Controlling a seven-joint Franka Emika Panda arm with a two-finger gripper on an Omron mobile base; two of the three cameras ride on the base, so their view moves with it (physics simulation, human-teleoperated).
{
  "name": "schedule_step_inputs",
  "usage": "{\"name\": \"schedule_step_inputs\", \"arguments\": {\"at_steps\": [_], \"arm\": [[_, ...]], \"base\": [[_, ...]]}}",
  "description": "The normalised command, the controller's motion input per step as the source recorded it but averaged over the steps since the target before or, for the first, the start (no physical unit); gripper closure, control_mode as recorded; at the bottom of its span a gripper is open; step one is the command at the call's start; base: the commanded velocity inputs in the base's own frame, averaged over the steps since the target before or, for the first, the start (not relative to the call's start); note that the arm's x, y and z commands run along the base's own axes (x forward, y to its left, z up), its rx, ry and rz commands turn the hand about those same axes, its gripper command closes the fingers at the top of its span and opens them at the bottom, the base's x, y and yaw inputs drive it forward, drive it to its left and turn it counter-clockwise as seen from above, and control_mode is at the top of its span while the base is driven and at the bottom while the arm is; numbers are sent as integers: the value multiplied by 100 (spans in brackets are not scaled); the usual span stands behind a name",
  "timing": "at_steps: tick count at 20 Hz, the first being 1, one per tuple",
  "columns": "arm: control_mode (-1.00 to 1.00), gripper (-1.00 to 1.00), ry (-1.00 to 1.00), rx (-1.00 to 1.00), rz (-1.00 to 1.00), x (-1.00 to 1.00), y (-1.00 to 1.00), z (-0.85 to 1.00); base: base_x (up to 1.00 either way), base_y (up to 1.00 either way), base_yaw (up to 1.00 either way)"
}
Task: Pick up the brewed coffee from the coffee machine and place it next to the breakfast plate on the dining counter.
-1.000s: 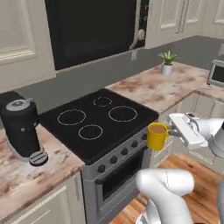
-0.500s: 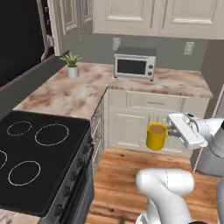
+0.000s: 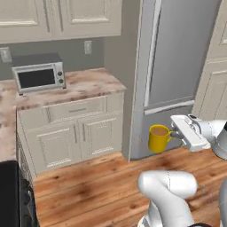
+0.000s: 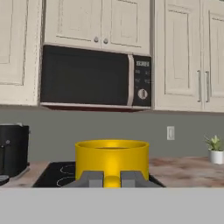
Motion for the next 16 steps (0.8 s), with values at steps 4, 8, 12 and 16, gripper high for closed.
{"name": "schedule_step_inputs", "arguments": {"at_steps": [4, 8, 12, 16], "arm": [[100, 100, 0, 0, 0, 0, 0, 0], [100, 100, 0, 0, 0, 0, 0, 0], [100, 100, 0, 0, 0, 0, 0, 0], [100, 100, 0, 0, 0, 0, 0, 0]], "base": [[0, 0, -88], [0, 0, -85], [0, 0, -85], [0, 0, -85]]}}
